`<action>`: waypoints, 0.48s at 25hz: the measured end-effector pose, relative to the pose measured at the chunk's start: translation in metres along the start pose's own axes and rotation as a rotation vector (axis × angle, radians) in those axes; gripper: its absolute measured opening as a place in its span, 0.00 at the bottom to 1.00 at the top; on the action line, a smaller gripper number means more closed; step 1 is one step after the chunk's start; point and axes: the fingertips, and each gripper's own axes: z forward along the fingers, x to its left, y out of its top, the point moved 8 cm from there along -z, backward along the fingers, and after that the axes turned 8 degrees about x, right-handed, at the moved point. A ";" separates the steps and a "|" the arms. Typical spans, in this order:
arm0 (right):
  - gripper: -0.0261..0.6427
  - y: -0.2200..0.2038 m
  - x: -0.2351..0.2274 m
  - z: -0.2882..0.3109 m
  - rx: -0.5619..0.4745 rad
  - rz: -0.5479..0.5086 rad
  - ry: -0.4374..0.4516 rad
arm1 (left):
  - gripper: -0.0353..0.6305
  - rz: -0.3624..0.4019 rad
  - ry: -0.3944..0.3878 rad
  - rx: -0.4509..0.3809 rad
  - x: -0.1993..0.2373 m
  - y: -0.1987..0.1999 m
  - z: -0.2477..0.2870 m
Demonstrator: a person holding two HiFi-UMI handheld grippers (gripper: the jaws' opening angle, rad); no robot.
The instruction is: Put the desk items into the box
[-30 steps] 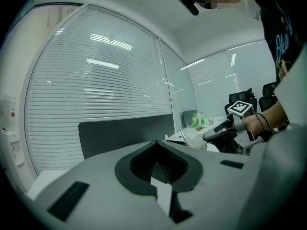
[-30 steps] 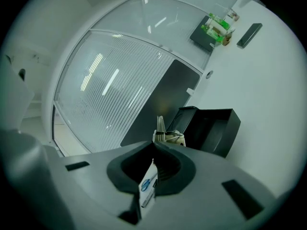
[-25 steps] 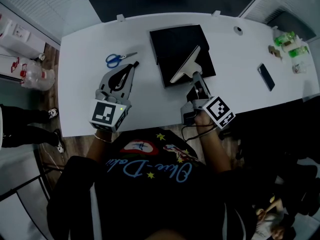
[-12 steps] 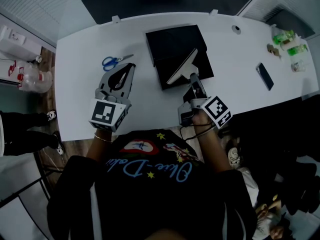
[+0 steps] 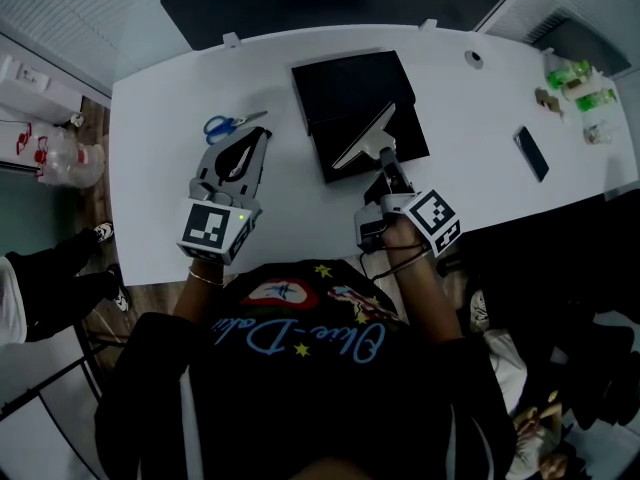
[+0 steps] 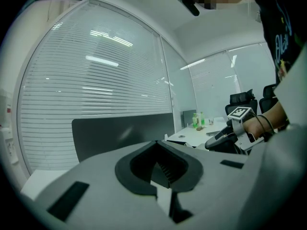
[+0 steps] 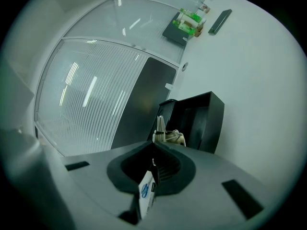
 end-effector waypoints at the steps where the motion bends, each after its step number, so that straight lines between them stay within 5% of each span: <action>1: 0.06 0.000 0.000 0.001 -0.001 0.005 -0.004 | 0.06 0.000 0.001 0.001 0.001 0.000 0.000; 12: 0.06 0.001 -0.006 0.005 -0.025 0.061 -0.069 | 0.06 -0.004 0.004 0.011 0.008 -0.001 0.005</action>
